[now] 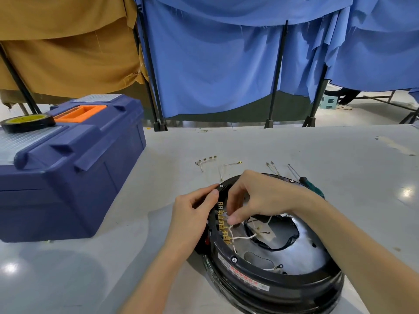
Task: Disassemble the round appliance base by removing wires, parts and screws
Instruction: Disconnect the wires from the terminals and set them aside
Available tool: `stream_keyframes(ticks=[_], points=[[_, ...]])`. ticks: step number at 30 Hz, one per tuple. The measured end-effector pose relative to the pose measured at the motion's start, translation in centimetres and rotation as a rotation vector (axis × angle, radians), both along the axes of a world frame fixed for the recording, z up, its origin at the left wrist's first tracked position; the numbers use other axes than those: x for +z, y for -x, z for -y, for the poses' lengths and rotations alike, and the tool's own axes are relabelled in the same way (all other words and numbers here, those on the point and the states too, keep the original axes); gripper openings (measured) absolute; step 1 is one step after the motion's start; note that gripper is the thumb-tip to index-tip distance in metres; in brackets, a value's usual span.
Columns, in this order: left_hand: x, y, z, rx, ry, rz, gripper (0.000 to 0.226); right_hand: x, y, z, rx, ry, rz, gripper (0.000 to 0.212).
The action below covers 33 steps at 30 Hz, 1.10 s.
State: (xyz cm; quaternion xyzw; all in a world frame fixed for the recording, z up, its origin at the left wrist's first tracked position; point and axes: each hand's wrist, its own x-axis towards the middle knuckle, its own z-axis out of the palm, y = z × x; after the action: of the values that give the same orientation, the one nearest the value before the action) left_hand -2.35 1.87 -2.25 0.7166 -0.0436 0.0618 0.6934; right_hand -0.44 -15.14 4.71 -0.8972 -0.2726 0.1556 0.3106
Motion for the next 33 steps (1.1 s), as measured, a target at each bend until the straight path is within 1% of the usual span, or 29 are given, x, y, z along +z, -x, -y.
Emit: stream_keyframes(ticks=[5, 11, 16, 21, 26, 30, 33], points=[[0.3, -0.1, -0.1, -0.028, 0.013, -0.043, 0.018, -0.3, 0.4, -0.6, -0.031, 0.021, 0.066, 0.010], [0.3, 0.2, 0.3, -0.045, 0.006, -0.010, 0.038, -0.6, 0.5, -0.9, -0.071, 0.005, 0.081, 0.011], [0.3, 0.2, 0.4, -0.024, 0.022, -0.011, 0.025, -0.9, 0.5, -1.5, -0.117, 0.032, 0.080, 0.016], [0.3, 0.2, 0.2, -0.038, 0.000, 0.005, 0.027, -0.9, 0.7, -2.0, -0.163, 0.096, 0.093, 0.016], [0.2, 0.2, 0.1, -0.050, -0.010, 0.019, 0.027, -1.0, 1.0, -2.7, -0.225, 0.104, 0.133, 0.031], [0.2, 0.3, 0.1, -0.052, -0.016, 0.028, 0.029, -0.9, 1.1, -2.7, -0.232, 0.111, 0.134, 0.028], [0.3, 0.3, 0.1, -0.056, -0.014, 0.030, 0.029, -0.8, 1.0, -2.7, -0.238, 0.120, 0.115, 0.018]])
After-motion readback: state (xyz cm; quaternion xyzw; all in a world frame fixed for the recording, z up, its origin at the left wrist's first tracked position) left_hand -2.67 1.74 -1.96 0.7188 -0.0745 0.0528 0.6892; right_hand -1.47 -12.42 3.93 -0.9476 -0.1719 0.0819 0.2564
